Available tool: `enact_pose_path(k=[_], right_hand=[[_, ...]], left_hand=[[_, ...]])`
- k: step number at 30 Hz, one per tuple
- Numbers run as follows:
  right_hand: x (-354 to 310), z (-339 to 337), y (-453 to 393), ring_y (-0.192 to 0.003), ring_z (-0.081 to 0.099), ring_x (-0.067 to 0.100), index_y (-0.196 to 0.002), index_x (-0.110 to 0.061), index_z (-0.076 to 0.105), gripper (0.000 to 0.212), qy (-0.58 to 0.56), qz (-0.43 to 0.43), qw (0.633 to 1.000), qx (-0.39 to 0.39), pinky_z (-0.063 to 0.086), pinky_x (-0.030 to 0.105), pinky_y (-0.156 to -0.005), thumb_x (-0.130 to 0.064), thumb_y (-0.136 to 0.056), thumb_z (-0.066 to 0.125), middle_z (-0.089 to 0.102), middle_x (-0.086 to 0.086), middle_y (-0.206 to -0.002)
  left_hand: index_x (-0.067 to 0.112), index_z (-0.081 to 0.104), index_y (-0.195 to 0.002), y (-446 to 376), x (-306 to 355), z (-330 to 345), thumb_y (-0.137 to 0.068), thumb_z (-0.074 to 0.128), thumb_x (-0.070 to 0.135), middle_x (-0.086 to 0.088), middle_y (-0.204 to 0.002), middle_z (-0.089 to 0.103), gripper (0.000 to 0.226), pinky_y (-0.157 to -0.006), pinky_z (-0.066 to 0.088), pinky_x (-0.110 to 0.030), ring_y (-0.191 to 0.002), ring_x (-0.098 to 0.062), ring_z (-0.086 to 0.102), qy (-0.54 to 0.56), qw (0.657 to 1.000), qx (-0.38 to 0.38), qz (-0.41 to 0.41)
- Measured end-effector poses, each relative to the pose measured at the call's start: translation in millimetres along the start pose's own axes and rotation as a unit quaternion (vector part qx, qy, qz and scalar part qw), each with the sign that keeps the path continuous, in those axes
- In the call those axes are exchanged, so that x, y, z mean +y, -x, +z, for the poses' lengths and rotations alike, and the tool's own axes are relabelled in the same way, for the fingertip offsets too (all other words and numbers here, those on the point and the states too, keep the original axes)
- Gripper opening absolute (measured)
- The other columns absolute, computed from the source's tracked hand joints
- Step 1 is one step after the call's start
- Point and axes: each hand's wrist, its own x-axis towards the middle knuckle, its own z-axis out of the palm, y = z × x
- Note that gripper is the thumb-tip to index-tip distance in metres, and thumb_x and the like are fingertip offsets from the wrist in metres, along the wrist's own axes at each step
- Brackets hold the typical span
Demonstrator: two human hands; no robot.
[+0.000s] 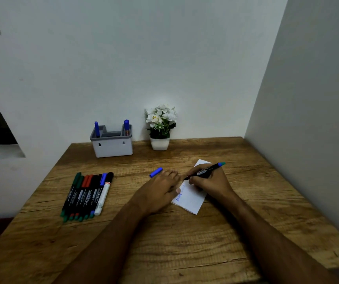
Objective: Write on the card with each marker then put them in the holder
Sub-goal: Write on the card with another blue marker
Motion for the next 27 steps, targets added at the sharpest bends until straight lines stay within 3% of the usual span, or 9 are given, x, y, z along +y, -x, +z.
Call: enact_pose_path(k=[2,6,11,19,24,27], right_hand=[[-0.5,-1.4,-0.4,-0.075,0.072,0.006,-0.082,-0.009,0.08,0.017,0.026,-0.024,0.999,-0.008,0.052,0.016,-0.064,0.005,-0.08,0.071,0.077,-0.001,-0.078],[-1.1,-2.0,-2.2,-0.076,0.073,0.012,-0.079,-0.009,0.078,0.012,0.072,-0.068,0.995,-0.015,0.059,0.027,-0.068,0.001,-0.079,0.073,0.077,-0.001,-0.078],[2.8,-1.9,-1.8,-0.078,0.074,0.013,-0.083,-0.011,0.078,0.01,0.082,-0.062,0.995,-0.018,0.062,0.033,-0.071,-0.003,-0.081,0.074,0.078,-0.001,-0.081],[1.3,0.8,-3.4,-0.074,0.071,0.004,-0.084,-0.012,0.079,0.012,0.093,-0.055,0.994,-0.033,0.054,0.02,-0.063,-0.001,-0.083,0.072,0.076,-0.007,-0.078],[2.9,-0.4,-4.2,-0.076,0.073,0.009,-0.083,-0.011,0.078,0.011,0.089,-0.058,0.994,-0.033,0.06,0.027,-0.066,-0.002,-0.084,0.072,0.077,-0.004,-0.079],[3.0,-0.6,-4.8,-0.073,0.072,0.008,-0.081,-0.01,0.077,0.011,0.094,-0.064,0.993,-0.025,0.057,0.025,-0.064,-0.002,-0.084,0.071,0.076,-0.004,-0.077]], left_hand=[[0.017,0.025,-0.155,-0.3,-0.4,0.4,-0.105,0.038,0.037,0.0,-0.164,0.018,0.056,-0.119,0.007,-0.025,-0.151,-0.011,0.01,-0.015,1.0,-0.004,0.005],[0.016,0.025,-0.156,-1.5,-1.6,1.7,-0.105,0.037,0.035,-0.001,-0.164,0.017,0.055,-0.119,0.005,-0.024,-0.152,-0.012,0.008,-0.029,0.999,-0.005,0.016],[0.02,0.022,-0.156,-2.4,-4.2,2.8,-0.105,0.036,0.033,0.002,-0.164,0.015,0.055,-0.118,0.002,-0.025,-0.151,-0.01,0.006,-0.024,0.999,-0.007,0.025],[0.022,0.021,-0.157,-4.7,-5.9,5.3,-0.105,0.036,0.034,0.004,-0.164,0.015,0.055,-0.115,-0.001,-0.022,-0.151,-0.009,0.005,-0.029,0.999,-0.005,0.021],[0.022,0.02,-0.157,-3.7,-5.1,5.1,-0.106,0.035,0.033,0.004,-0.164,0.015,0.054,-0.114,-0.002,-0.021,-0.151,-0.009,0.004,-0.027,0.999,-0.008,0.022],[0.02,0.023,-0.156,-4.7,-4.7,4.8,-0.105,0.036,0.031,0.003,-0.164,0.016,0.054,-0.116,-0.001,-0.022,-0.151,-0.01,0.005,-0.026,0.999,-0.006,0.028]])
